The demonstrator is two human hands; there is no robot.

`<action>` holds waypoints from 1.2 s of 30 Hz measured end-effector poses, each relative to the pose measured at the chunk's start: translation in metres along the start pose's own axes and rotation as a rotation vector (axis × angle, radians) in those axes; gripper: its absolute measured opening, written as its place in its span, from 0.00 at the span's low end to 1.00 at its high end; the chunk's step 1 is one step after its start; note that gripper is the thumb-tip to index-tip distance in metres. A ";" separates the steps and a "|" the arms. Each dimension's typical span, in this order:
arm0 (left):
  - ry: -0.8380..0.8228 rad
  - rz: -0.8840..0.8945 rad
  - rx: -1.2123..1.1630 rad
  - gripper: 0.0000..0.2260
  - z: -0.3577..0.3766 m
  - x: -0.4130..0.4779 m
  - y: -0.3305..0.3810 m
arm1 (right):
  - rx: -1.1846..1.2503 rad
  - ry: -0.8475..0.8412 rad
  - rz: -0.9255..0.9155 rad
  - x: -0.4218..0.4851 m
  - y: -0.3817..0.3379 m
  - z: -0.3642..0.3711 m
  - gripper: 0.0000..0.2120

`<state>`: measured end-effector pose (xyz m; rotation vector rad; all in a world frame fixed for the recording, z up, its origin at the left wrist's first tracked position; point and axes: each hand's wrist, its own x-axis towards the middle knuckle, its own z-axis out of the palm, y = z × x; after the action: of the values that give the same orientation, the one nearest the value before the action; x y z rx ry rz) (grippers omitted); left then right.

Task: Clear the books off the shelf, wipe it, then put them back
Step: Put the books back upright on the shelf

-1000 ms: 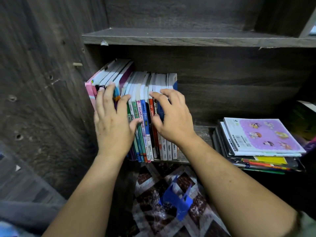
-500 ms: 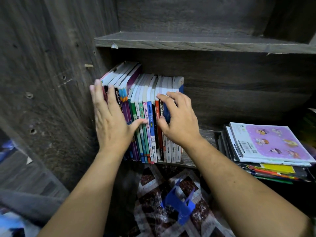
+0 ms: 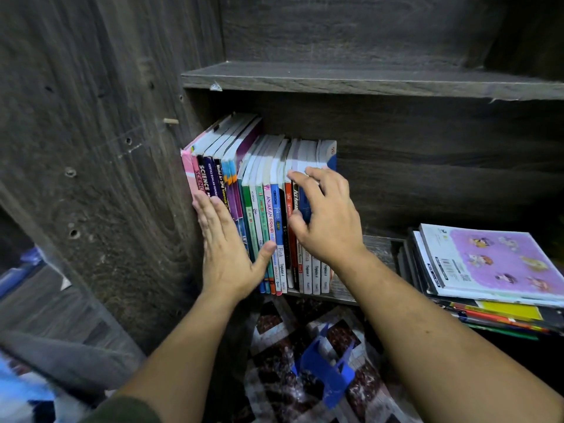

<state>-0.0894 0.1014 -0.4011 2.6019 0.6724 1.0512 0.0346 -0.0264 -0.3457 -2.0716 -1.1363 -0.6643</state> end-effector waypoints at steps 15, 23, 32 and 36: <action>0.253 0.210 0.211 0.21 -0.031 0.037 0.013 | -0.017 -0.031 -0.014 0.001 0.001 -0.006 0.28; 0.197 0.116 0.266 0.17 -0.044 0.029 0.046 | -0.016 -0.024 -0.012 0.001 -0.001 -0.006 0.28; 0.151 -0.001 -0.016 0.06 -0.069 -0.001 0.101 | 0.040 -0.074 0.043 0.003 -0.002 -0.008 0.26; -0.104 -0.238 0.170 0.31 -0.067 0.004 0.114 | 0.058 -0.106 0.060 0.006 -0.009 -0.012 0.26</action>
<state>-0.0972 0.0095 -0.3063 2.6104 1.0560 0.8137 0.0283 -0.0295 -0.3310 -2.1041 -1.1342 -0.4924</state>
